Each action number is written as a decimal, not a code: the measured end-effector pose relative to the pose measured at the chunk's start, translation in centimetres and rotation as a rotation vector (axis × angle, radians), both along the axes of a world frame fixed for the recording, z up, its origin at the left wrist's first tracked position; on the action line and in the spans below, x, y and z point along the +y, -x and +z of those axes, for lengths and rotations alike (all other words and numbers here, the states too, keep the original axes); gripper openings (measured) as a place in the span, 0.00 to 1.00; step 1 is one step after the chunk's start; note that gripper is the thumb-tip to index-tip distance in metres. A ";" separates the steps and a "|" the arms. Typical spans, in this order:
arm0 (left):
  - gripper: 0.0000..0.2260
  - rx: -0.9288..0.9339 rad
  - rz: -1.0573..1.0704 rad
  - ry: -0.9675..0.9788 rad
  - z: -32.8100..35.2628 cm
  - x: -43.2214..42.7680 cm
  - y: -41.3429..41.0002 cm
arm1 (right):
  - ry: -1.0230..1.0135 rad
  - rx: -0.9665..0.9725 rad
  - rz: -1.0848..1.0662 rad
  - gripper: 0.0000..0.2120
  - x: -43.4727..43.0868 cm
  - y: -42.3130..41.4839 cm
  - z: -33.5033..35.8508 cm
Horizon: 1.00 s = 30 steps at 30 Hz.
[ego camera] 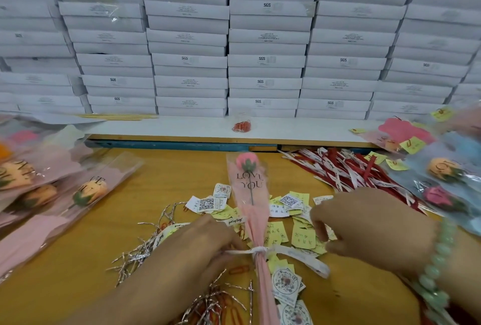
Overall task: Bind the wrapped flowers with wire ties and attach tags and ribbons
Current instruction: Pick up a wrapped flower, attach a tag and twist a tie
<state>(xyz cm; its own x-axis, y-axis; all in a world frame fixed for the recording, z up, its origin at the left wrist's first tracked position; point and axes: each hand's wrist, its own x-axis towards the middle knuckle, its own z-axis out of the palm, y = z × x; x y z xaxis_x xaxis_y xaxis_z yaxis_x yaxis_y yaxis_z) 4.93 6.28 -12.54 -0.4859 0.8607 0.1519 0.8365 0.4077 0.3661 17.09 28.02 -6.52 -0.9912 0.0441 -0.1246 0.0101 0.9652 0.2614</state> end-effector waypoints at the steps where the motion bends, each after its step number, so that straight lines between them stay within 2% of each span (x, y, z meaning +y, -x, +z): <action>1: 0.11 0.015 0.001 -0.009 0.0 -0.1 0.1 | -0.026 -0.010 -0.008 0.09 0.1 0.0 -0.3; 4: 0.09 0.073 0.007 -0.007 0.0 -0.1 0.3 | 0.088 0.036 0.072 0.15 -0.3 0.9 -1.3; 8: 0.12 -0.021 0.025 -0.032 0.0 -0.2 0.5 | 0.368 0.010 0.144 0.15 -1.4 2.0 -2.4; 12: 0.10 -0.426 0.012 -0.209 0.6 0.2 0.7 | 0.403 0.049 0.124 0.05 -1.5 1.9 -2.5; 15: 0.06 -0.766 -0.038 -0.364 0.7 1.4 0.5 | 0.399 0.046 0.120 0.05 -1.7 2.2 -3.0; 18: 0.06 -0.989 -0.025 -0.522 -0.1 2.8 0.1 | 0.469 0.019 0.098 0.04 -1.9 2.5 -3.3; 23: 0.12 -1.148 -0.009 -0.737 -1.5 3.5 0.0 | 0.489 0.018 0.054 0.05 -1.7 2.8 -3.8; 25: 0.12 -1.212 -0.012 -0.780 -2.0 3.5 -0.1 | 0.516 0.034 0.031 0.05 -1.6 2.8 -4.1; 30: 0.11 -1.122 -0.036 -0.734 -2.6 3.6 -0.4 | 0.571 0.028 -0.018 0.06 -1.5 2.7 -4.7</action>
